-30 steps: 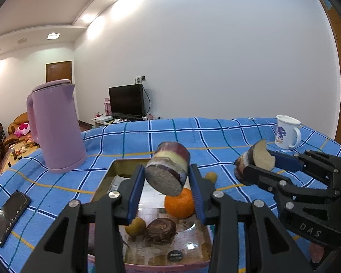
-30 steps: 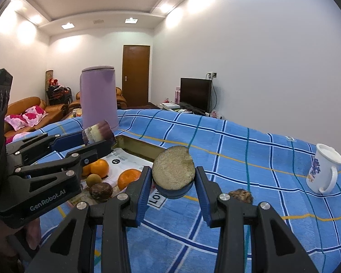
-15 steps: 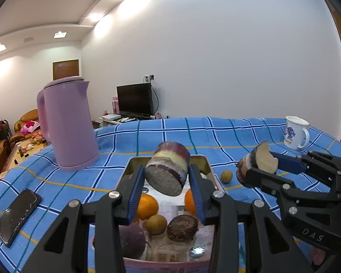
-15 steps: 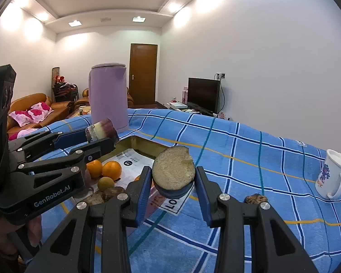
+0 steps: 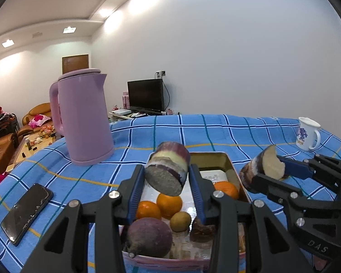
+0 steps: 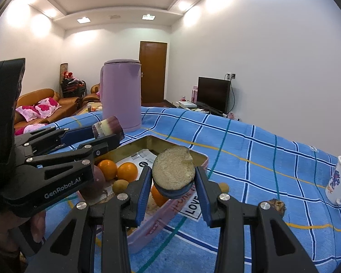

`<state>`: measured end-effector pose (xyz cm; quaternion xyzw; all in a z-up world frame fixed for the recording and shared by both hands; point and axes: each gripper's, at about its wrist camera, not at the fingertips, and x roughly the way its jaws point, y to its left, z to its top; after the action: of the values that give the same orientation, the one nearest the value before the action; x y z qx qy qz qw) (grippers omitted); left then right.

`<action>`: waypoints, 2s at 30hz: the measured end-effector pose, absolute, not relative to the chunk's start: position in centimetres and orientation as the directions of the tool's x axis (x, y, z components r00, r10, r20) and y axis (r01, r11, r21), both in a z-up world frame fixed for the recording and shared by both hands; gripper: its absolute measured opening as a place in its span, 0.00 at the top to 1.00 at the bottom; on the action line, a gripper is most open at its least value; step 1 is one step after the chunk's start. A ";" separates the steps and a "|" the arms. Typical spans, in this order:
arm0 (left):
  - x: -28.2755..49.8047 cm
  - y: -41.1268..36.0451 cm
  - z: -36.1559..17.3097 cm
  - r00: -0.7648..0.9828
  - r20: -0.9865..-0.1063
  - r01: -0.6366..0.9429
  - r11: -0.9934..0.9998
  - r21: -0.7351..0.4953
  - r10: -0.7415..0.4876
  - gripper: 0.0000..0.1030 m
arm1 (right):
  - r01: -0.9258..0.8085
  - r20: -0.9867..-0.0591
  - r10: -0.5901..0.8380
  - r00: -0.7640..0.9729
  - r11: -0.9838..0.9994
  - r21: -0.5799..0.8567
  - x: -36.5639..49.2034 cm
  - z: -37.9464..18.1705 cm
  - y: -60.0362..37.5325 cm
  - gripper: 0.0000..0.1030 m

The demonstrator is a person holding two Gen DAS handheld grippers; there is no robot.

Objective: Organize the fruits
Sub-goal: 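Lower the root pieces into the tin box and open both tools, then grasp a dark brown round fruit with the left tool while the right tool grasps a yellow-brown round fruit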

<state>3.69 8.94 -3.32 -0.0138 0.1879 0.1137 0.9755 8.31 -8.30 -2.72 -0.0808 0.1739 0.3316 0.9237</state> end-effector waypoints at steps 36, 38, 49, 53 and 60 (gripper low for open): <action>4.2 11.4 -3.8 0.855 -0.439 -0.306 0.952 -0.001 0.274 0.20 | -0.699 -0.466 0.628 0.624 0.714 0.026 9.3 -3.4 -6.3 0.42; 4.3 11.2 -3.7 0.855 -0.437 -0.311 0.950 0.001 0.280 0.18 | -0.680 -0.451 0.614 0.648 0.733 0.022 9.3 -3.2 -7.3 0.42; 5.0 9.5 -3.5 0.872 -0.420 -0.287 0.958 -0.019 0.253 0.07 | -0.485 -0.540 0.441 0.716 0.872 0.070 14.3 -3.9 -13.9 0.43; 5.3 9.6 -3.4 0.872 -0.419 -0.291 0.956 -0.025 0.254 0.05 | -0.487 -0.606 0.422 0.675 0.871 0.063 16.6 -4.5 -12.3 0.43; 5.5 10.0 -3.5 0.872 -0.422 -0.286 0.958 -0.026 0.249 0.05 | -0.498 -0.694 0.393 0.604 0.865 0.057 20.1 -5.9 -9.0 0.55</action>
<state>5.52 10.02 -3.53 -0.0439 0.2120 0.1384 0.9664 20.08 -9.02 -5.88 -0.0713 0.3685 0.2495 0.8927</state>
